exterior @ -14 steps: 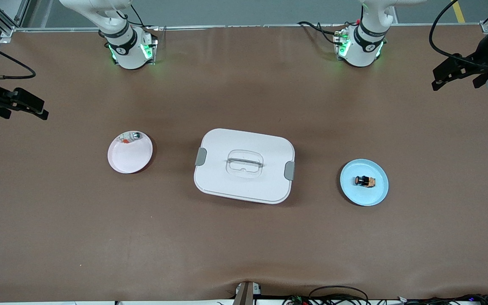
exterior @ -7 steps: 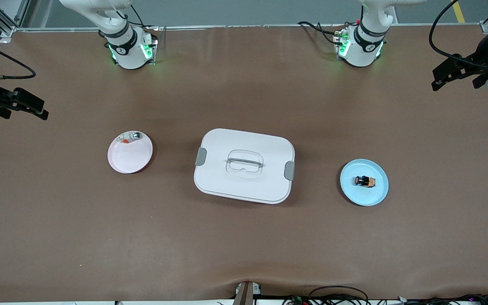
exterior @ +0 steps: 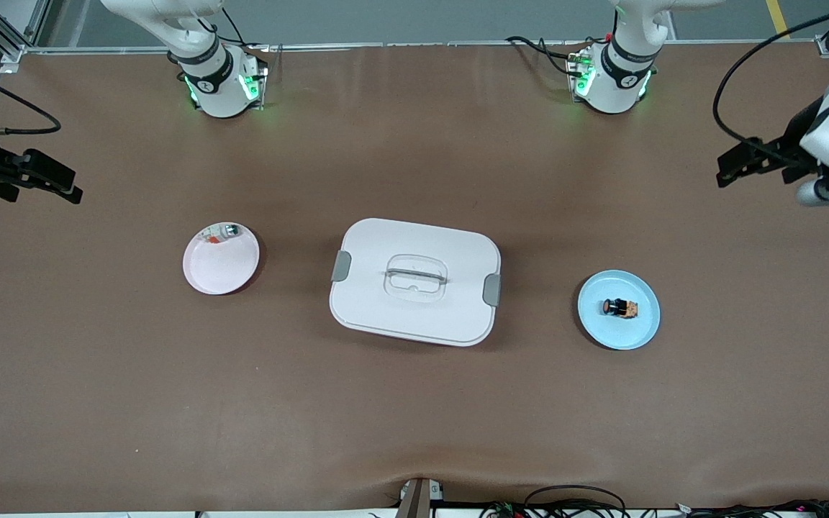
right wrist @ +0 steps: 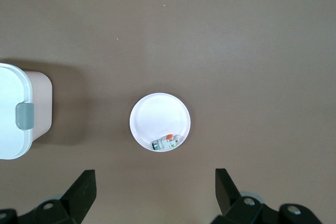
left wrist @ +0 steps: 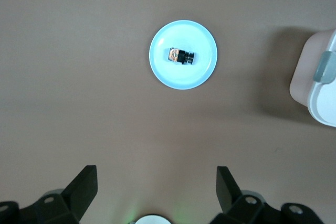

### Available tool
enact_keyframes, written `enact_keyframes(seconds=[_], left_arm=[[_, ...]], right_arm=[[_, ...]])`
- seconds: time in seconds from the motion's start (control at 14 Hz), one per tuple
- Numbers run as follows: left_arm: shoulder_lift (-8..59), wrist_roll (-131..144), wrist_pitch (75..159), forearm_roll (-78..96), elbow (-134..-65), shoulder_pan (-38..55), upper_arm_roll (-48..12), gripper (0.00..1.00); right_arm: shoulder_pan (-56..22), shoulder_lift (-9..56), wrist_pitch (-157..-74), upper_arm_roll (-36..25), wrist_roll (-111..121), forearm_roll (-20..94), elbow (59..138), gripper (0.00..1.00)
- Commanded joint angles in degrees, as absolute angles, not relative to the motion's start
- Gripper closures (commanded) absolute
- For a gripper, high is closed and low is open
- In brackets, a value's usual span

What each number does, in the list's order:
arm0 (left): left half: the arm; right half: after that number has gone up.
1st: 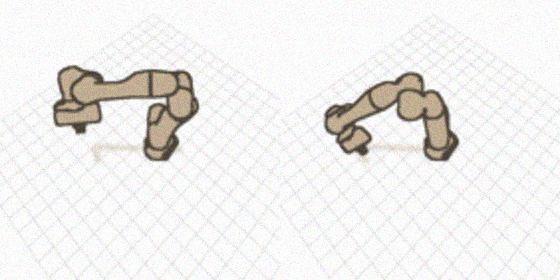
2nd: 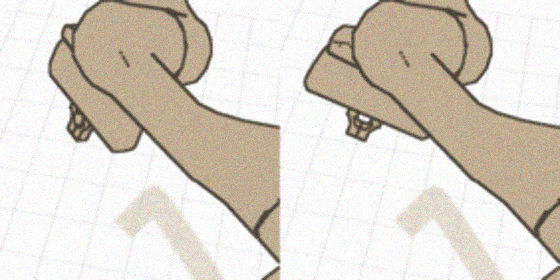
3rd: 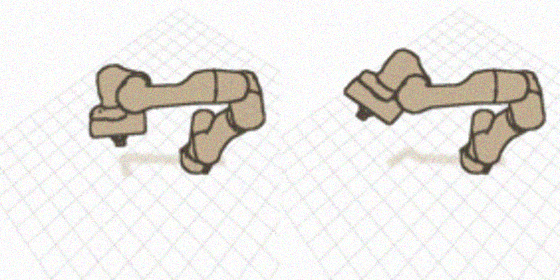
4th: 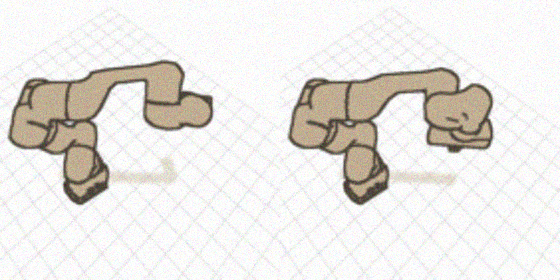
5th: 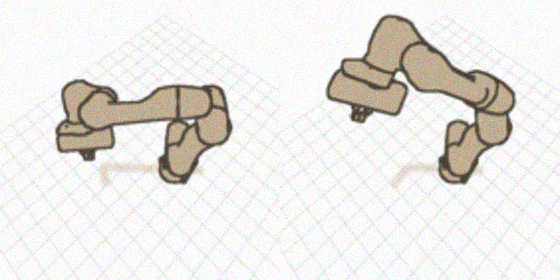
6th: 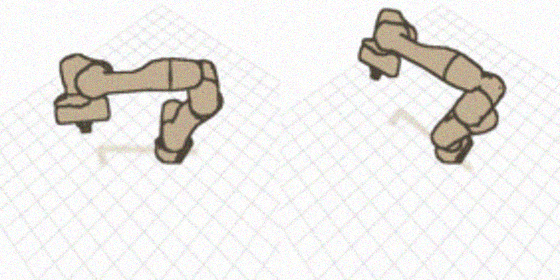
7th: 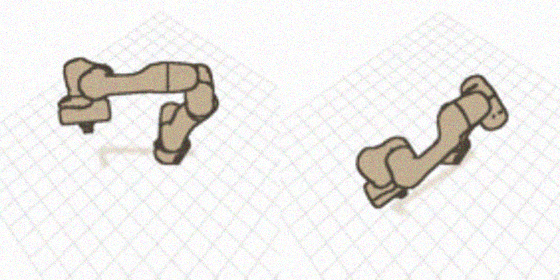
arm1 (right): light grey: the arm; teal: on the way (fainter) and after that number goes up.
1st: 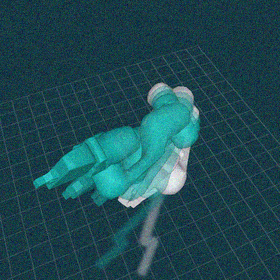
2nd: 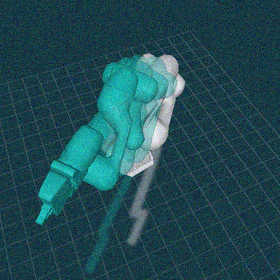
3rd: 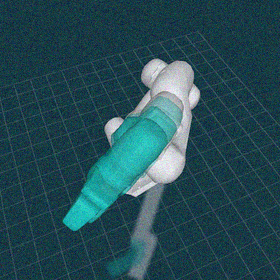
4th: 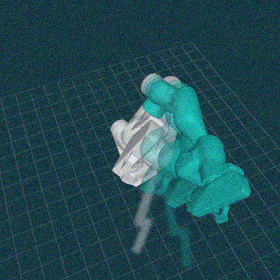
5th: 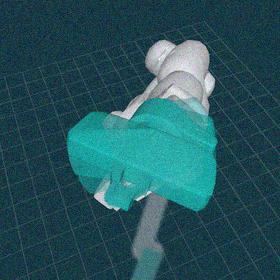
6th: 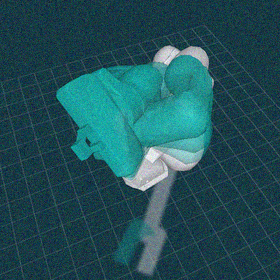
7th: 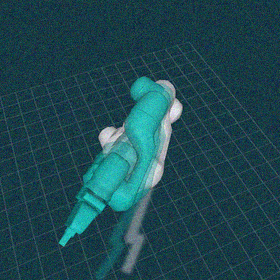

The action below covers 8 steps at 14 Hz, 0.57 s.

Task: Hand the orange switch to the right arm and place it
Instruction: 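Move the left gripper down over the orange switch on the blue plate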

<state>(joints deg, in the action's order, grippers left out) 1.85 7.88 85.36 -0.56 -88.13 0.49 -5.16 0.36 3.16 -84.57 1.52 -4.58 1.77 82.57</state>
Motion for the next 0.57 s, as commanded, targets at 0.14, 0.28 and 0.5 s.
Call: enact_keyframes(seconds=[0.14,0.28,0.5], left_arm=[[1.41,7.38,94.37,-2.27,-95.51,0.97,-5.27,0.0],[1.14,7.38,100.78,-3.25,-101.05,1.05,-5.88,0.0],[2.1,7.56,109.22,-3.25,-107.56,1.05,-6.33,0.0]], right_arm=[[0.35,1.85,-86.22,1.76,-5.62,1.67,83.58,0.0],[0.44,1.85,-86.22,1.76,-5.62,1.67,83.67,0.0],[0.44,1.76,-86.31,1.76,-5.54,1.67,83.76,0.0]])
